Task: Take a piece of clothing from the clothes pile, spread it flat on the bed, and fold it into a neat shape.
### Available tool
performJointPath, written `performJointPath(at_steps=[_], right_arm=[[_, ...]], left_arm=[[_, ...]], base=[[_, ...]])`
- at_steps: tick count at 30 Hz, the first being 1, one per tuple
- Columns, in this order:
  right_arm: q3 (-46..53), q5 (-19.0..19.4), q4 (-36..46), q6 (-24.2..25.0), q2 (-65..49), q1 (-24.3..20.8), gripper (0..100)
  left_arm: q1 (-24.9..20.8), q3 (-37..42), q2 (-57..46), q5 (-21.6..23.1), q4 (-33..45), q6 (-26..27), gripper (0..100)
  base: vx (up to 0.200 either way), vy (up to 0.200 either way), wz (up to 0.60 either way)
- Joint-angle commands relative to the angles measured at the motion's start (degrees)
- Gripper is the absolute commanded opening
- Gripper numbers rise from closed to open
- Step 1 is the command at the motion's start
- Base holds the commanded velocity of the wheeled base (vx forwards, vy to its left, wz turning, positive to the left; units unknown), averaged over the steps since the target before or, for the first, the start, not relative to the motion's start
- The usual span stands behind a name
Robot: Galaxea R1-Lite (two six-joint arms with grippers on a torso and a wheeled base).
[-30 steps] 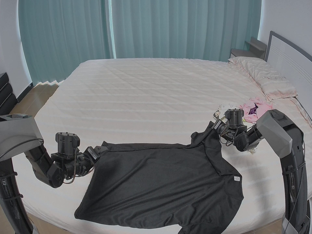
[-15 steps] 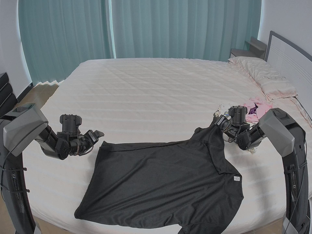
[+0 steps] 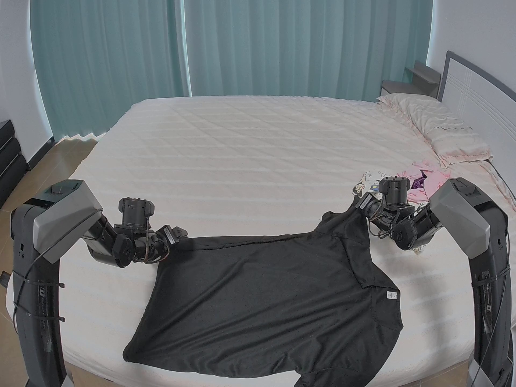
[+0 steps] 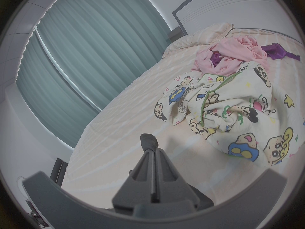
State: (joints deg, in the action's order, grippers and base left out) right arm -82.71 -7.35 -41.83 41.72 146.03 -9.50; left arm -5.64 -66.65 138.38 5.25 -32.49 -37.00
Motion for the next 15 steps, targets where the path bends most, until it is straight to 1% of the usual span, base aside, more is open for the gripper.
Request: performJointPath(at_steps=[1,2,3,6,10,11,12,15], right_arm=[[0.18,-0.03,-0.01,0.03,-0.22,-0.17,0],[0.27,-0.03,-0.10,0.03,-0.31,-0.17,0],[0.36,0.06,-0.01,-0.06,-0.31,-0.17,0],[0.36,-0.03,-0.19,-0.06,-0.04,-0.17,0],[0.45,-0.12,-1.50,-0.23,0.48,-0.17,0],[0.45,-0.12,-1.50,-0.23,0.48,-0.17,0],[0.45,-0.12,-1.59,-0.23,0.39,-0.17,0],[0.36,-0.12,-1.59,-0.23,0.04,0.09,0]], left_arm=[[-1.30,-2.52,1.19,-0.42,0.14,0.00,100],[-1.39,-3.40,1.63,-0.60,0.14,0.08,100],[-1.39,-4.37,2.25,-1.04,0.14,0.17,0],[-1.21,-6.57,3.48,-2.44,0.94,0.35,0],[-0.95,-9.47,3.66,-2.88,5.86,0.26,0],[-0.95,-9.47,3.66,-2.88,5.86,0.26,0],[-0.95,-10.70,3.57,-3.23,7.88,0.35,0],[-0.33,-12.81,3.48,-4.55,8.67,0.35,0]], base=[[0.000,0.000,0.00],[0.000,0.000,0.00],[0.000,0.000,0.00],[0.000,0.000,0.00],[0.000,0.000,0.00],[0.000,0.000,0.00],[0.000,0.000,0.00],[0.000,0.000,0.00]])
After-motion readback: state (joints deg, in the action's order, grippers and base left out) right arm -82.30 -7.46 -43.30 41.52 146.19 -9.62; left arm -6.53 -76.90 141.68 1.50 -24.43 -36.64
